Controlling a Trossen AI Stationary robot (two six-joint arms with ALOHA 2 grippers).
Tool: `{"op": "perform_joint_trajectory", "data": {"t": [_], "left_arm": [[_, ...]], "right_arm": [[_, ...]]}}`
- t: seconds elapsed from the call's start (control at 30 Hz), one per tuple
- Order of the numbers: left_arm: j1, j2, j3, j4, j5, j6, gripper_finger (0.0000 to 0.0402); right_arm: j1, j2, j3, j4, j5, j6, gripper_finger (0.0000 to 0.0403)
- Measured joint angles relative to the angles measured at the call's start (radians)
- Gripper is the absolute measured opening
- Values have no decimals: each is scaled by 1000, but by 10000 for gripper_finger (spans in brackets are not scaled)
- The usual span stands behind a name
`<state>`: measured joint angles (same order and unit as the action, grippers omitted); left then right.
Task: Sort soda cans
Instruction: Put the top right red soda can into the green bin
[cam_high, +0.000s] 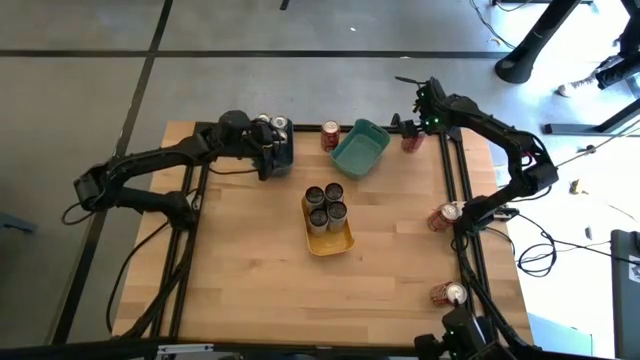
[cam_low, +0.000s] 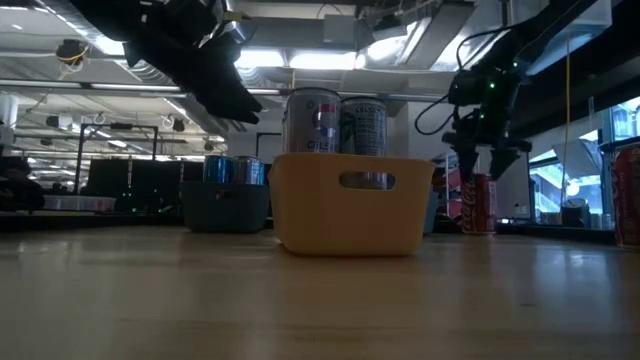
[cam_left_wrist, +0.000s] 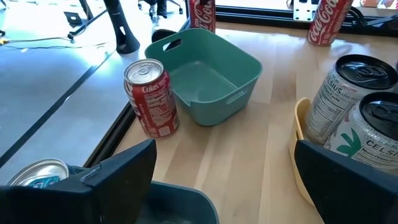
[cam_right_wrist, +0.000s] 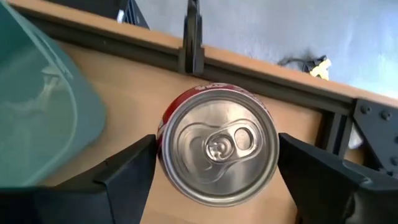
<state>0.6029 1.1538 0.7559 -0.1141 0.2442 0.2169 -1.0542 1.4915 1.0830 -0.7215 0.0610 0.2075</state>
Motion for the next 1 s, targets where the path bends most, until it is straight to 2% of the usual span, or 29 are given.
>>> {"op": "perform_joint_trajectory", "data": {"t": [0.27,0.5,0.67,1.0], "left_arm": [[0,0,0,-1,0,3,370],[0,0,0,-2,-1,0,370],[0,0,0,-3,-1,0,370],[-1,0,0,-11,1,16,370]], "right_arm": [[0,7,-26,83,-1,1,319],[0,1,-25,80,-7,-2,319],[1,2,24,22,-12,-2,319],[1,2,41,76,12,-6,319]]}}
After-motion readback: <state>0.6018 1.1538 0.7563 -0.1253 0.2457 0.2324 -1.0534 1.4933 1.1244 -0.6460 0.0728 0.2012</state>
